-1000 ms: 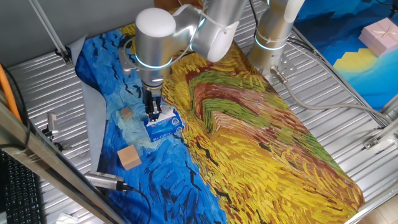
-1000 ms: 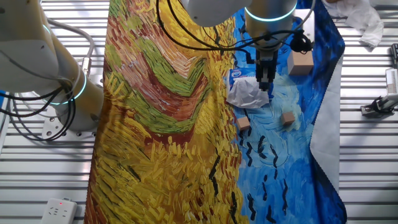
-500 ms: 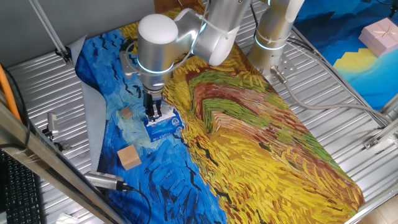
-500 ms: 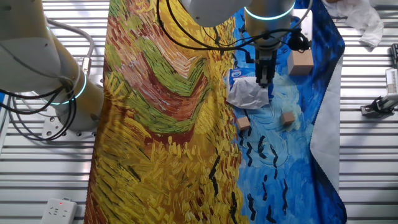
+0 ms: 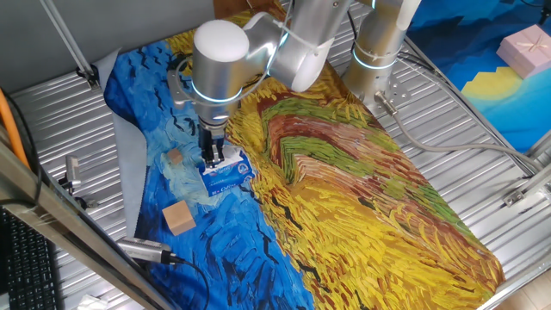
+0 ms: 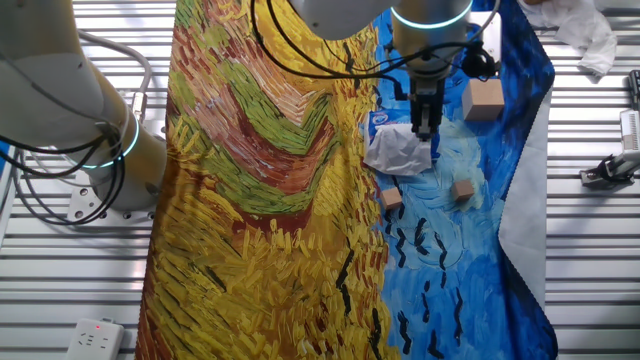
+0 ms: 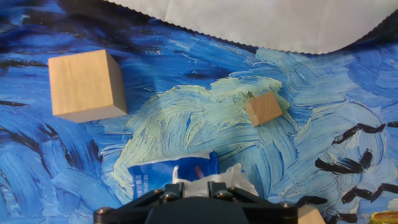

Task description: Pull out a napkin

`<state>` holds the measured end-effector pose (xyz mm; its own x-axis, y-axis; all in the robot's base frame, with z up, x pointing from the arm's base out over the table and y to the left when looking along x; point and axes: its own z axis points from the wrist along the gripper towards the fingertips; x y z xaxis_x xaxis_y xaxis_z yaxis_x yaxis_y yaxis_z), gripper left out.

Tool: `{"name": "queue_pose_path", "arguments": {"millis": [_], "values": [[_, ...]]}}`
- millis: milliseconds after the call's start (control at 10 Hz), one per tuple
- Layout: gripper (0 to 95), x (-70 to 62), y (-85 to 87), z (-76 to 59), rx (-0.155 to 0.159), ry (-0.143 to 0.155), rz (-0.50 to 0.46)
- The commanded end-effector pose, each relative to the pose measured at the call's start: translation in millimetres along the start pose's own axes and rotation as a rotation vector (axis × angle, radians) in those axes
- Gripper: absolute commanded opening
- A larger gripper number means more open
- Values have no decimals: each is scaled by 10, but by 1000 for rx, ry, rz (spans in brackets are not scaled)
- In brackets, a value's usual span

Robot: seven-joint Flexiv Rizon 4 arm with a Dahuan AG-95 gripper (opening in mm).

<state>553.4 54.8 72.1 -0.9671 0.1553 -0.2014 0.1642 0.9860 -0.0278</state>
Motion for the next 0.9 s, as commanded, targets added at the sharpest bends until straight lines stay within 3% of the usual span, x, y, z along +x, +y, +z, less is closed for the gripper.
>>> {"name": "queue_pose_path", "arguments": {"millis": [100,300,900], "values": [[190,-11,4,-5,-4,0,2],[190,-25,-5,-26,-60,4,82],[190,-94,-29,-102,-96,8,92]]}}
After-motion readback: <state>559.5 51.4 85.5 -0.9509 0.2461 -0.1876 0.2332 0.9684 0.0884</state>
